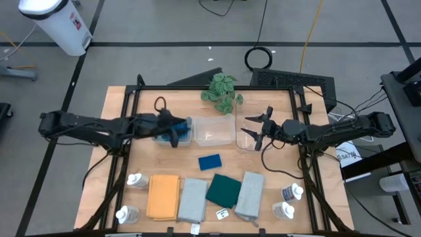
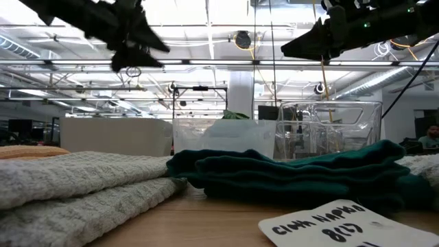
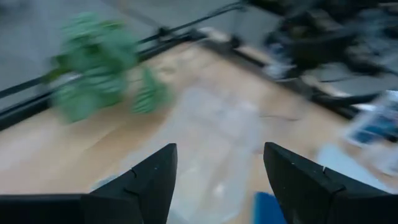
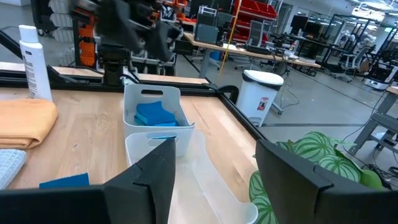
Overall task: Pick & Place Kitchen Items
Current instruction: Put the blue sponge into the gray bin
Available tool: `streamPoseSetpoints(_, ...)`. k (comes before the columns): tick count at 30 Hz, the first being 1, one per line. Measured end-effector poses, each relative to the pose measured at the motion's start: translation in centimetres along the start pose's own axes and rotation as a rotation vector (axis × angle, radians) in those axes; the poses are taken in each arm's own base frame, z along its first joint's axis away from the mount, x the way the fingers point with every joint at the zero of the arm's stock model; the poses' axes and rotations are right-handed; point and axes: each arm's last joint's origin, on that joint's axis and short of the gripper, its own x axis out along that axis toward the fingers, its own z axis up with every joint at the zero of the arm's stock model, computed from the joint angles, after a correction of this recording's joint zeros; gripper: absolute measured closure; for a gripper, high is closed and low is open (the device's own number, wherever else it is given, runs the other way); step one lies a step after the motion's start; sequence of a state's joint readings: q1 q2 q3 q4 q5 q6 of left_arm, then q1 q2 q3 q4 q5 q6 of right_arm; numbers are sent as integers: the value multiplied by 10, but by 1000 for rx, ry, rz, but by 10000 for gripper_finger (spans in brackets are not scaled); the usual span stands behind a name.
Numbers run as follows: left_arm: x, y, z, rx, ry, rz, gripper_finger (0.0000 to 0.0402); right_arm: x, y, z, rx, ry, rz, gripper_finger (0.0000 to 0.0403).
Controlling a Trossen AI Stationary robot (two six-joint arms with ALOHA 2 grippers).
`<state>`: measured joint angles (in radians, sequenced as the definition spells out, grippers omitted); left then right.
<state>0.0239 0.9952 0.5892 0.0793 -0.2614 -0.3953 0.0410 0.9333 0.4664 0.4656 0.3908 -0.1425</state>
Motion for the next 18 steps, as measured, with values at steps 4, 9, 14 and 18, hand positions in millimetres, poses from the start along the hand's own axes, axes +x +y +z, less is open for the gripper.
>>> streamPoseSetpoints(4,20,-16,-9,64,14,-165,156,0,0,0,0,0,0,207)
streamPoseSetpoints(9,49,-35,-39,148,108,-343,156,0,0,0,0,0,0,207)
streamPoseSetpoints(14,72,-48,-76,168,202,-389,156,0,0,0,2,0,0,207)
streamPoseSetpoints(18,81,-55,-105,179,288,-400,156,0,0,0,1,0,0,207)
